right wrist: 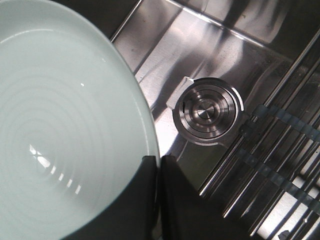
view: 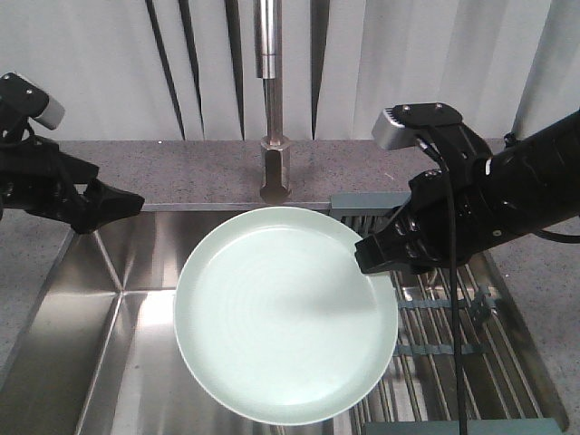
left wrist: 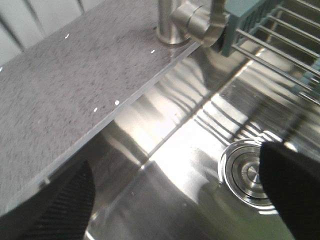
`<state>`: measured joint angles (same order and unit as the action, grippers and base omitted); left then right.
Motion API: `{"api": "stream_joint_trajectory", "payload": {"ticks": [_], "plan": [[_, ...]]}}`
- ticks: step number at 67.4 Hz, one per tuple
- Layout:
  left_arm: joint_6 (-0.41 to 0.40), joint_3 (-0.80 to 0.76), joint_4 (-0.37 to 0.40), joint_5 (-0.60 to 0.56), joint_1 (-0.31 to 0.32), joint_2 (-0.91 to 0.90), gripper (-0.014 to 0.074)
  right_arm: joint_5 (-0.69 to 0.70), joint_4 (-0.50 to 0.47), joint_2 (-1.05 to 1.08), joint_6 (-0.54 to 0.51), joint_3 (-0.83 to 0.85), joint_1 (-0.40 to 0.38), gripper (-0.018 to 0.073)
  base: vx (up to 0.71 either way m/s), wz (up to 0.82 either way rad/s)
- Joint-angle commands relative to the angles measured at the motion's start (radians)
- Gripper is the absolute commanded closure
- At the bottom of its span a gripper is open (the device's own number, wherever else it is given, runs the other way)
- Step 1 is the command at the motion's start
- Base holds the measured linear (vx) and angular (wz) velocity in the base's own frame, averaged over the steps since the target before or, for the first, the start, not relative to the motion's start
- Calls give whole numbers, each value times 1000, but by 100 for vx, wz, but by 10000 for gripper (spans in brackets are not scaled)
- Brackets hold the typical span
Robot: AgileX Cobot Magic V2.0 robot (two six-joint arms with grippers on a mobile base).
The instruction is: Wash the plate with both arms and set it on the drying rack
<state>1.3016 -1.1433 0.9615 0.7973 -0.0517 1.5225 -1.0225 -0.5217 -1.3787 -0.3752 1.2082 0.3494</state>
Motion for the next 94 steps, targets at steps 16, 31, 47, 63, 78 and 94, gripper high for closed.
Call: {"api": "stream_joint_trajectory", "payload": {"ticks": [16,31,47,63,78,94], "plan": [[147,-186,110,19,83,141,-15,33,-36,30,-7,30,-3,561,0,0],[173,-323,110,29,156,267,-15,33,-36,30,-7,30,-3,561,0,0],[173,-466,113,84,210,377,-15,33,-36,30,-7,30,-3,561,0,0],[173,-586,113,121,259,462,-14,33,-36,30,-7,30,-3,561,0,0],[184,-640,139,122,296,514,-12,33,-36,30,-7,30,-3,561,0,0],[242,-658,182,99,330,536,-12,33,-36,30,-7,30,-3,561,0,0]]}}
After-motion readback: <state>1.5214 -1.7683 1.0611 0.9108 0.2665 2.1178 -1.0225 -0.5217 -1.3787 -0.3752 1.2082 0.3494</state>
